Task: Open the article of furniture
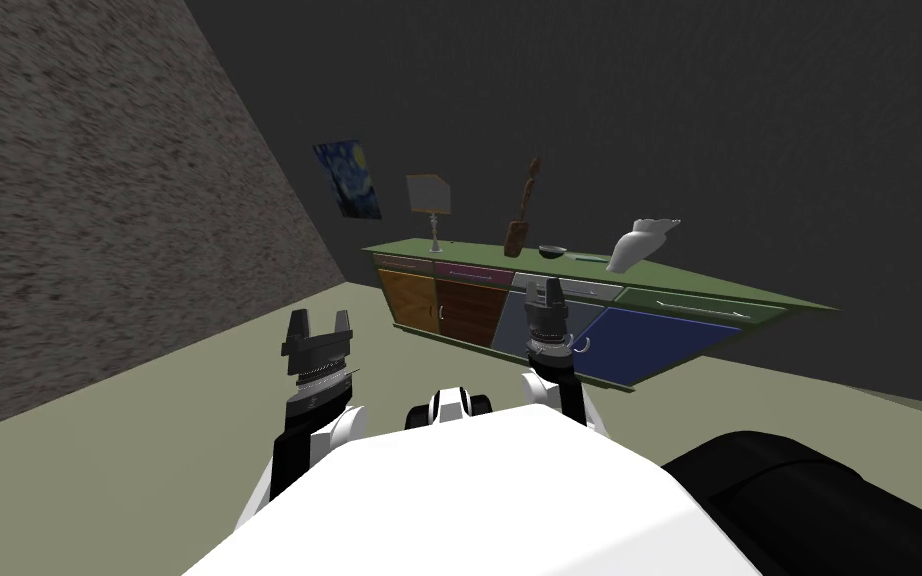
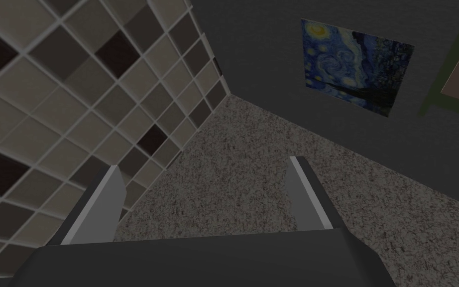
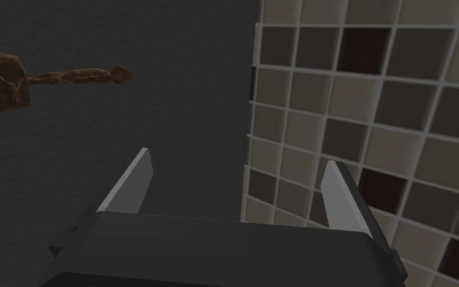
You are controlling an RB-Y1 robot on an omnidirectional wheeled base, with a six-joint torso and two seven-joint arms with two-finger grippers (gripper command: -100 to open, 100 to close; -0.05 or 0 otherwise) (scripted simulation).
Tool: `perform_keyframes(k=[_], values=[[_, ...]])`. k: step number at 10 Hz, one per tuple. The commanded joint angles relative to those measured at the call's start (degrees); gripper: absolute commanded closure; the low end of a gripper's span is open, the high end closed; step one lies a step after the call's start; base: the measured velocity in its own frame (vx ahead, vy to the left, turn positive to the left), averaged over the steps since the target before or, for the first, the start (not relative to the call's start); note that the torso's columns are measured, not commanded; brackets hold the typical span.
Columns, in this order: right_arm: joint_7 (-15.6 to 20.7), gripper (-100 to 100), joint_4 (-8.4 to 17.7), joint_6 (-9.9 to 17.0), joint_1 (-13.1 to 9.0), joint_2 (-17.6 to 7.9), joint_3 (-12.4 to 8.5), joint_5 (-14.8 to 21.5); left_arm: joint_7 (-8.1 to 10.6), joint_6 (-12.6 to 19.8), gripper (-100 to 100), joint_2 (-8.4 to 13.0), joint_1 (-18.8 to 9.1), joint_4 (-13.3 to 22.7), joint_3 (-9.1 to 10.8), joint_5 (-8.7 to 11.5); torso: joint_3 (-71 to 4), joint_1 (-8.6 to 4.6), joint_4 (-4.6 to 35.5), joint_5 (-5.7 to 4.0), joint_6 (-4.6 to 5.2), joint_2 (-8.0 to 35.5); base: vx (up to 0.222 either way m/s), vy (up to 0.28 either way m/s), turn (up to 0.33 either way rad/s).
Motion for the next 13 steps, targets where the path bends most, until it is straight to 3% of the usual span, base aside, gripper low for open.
perform_keyframes(k=[1,5,13], values=[[3.61,-100,1.17,0.02,-0.42,-3.55,-1.09,3.53,0.00,0.00,0,0.00,0.00,0.00,0.00,0.00,-0.01,0.01,0.01,0.00,0.00,0.00,0.038,0.006,-0.030],[10.37,-100,3.20,0.21,-1.15,-7.34,-3.50,10.63,0.00,0.00,0,0.00,0.00,0.00,0.00,0.00,-0.01,0.04,0.02,0.01,0.00,0.01,0.058,0.009,-0.055],[21.76,-100,6.12,0.44,-2.31,-10.01,-7.14,22.35,0.00,0.00,0,0.00,0.00,0.00,0.00,0.00,0.00,0.00,0.02,0.00,-0.01,0.04,0.040,0.007,-0.042]])
